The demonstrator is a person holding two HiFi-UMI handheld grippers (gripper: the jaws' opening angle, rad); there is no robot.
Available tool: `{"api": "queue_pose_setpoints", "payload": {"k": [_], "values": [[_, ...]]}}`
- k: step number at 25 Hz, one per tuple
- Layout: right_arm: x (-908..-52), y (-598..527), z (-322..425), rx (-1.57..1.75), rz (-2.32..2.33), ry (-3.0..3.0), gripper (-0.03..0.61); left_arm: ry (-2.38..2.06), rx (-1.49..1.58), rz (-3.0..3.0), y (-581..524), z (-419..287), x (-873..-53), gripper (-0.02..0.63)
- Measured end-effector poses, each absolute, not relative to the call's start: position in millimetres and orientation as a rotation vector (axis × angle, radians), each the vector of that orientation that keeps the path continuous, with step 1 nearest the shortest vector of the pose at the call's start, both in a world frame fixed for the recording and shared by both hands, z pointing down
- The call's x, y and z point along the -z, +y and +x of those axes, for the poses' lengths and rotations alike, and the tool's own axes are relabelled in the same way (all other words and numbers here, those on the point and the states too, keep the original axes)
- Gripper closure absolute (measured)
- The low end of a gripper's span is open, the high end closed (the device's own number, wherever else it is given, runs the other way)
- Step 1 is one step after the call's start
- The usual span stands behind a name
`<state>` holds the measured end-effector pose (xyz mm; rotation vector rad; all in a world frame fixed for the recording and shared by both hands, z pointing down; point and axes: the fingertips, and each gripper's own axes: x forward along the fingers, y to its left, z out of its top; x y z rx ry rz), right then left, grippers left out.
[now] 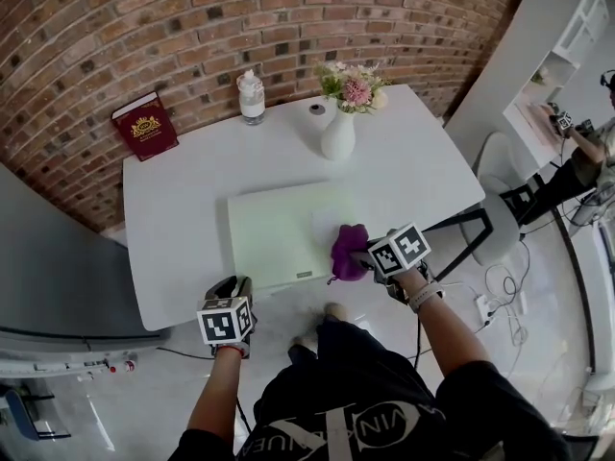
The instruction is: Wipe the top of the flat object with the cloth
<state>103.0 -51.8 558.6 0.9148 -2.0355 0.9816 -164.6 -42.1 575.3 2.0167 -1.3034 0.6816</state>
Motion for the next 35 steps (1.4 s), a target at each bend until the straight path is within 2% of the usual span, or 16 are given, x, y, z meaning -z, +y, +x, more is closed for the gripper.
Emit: {"api": "queue_pose_setpoints", "payload": {"k": [6,8,10,16,20,25,29,35], "values": [[-559,-48,144,-1.045,0.952,-2.025,0.518,-1.328,-0.718,1.982,-41,-167,-571,0.499],[-557,-49,160,-1.031,0.957,-2.009,0.519,-1.421,-0.777,1.989,-49,-173,-557,0.528],[-555,-54,178,-0.996,0.969,-1.997,0.519,-1.525,-0.829,2.065,-62,-170,-534,0.529],[-546,-110,213,-0.927,1.043,-2.068,0.519,-1.335,-0.918,2.355,-74,-63,-507,0.568],[-540,-167,212,-0.891,1.087,-2.168,0.519,-1.159,-1.067,2.361,-67,-3,-534,0.575],[-561,-225,201,-0.931,1.071,-2.219,0.519,-1.150,-1.204,2.268,-68,13,-555,0.576],[-581,-241,184,-1.020,0.969,-2.270,0.518,-1.176,-1.105,2.140,-66,9,-564,0.578],[-585,-218,161,-0.956,0.667,-2.372,0.520,-1.206,-1.037,2.042,-70,6,-571,0.580]]}}
